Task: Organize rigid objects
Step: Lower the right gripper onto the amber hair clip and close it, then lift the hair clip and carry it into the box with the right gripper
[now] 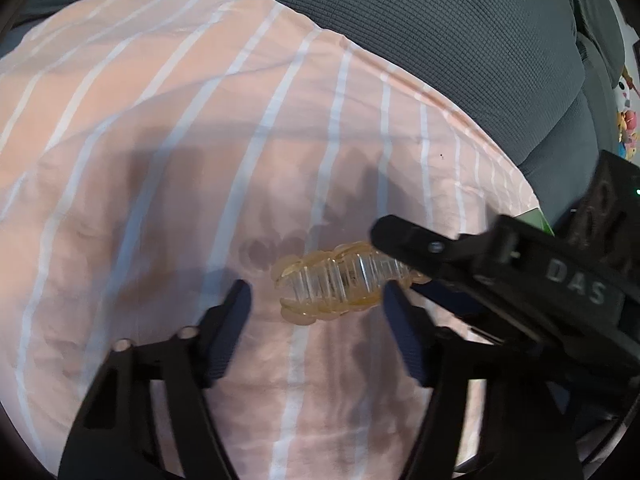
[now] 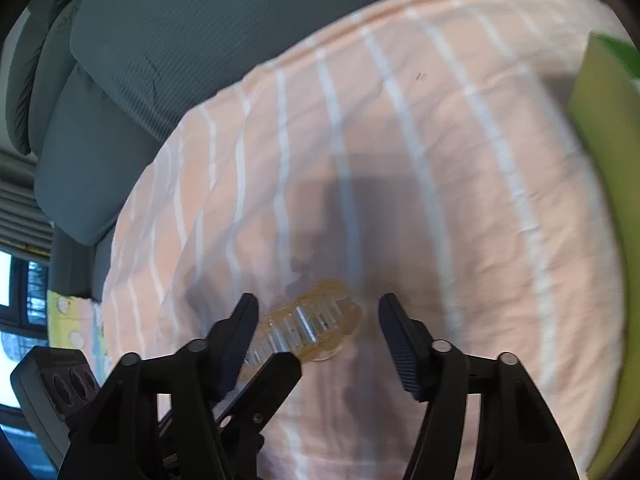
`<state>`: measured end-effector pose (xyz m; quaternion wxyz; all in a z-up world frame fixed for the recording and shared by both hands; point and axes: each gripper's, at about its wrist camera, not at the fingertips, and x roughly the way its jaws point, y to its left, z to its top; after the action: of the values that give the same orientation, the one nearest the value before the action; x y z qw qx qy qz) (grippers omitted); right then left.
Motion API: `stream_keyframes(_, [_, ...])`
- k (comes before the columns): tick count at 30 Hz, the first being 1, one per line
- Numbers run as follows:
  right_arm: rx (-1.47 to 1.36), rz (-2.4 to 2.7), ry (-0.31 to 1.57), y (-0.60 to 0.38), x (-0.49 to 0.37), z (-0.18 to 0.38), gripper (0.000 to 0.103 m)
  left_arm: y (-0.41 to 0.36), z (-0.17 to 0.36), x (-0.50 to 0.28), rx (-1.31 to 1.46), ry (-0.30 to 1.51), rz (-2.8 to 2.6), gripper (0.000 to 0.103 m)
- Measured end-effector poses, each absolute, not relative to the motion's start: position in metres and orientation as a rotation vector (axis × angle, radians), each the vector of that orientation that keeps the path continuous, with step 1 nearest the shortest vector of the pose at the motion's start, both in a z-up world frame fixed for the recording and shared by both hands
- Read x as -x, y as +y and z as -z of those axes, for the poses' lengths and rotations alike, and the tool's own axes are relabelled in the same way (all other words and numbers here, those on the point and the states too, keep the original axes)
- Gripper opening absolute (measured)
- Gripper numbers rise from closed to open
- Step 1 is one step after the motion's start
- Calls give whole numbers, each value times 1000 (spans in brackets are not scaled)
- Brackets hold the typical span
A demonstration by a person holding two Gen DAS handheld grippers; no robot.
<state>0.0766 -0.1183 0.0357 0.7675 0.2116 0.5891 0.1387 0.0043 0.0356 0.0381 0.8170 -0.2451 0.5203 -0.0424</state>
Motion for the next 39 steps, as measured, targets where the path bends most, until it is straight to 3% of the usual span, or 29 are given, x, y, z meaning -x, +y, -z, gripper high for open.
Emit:
stream_keyframes(2, [-476, -313, 1291, -116, -78, -30, 48, 36, -39, -5, 542, 1095, 105, 47])
stream_keyframes(4, [-464, -318, 1295, -114, -80, -26, 43, 37, -42, -5, 534, 1080, 95, 45])
stream_keyframes(10, [-500, -331, 1270, -117, -73, -29, 39, 43, -58, 2, 536, 1029, 93, 41])
stream_keyframes(39, [-634, -226, 981, -176, -9, -88, 39, -5, -108, 25, 427, 876, 318, 36])
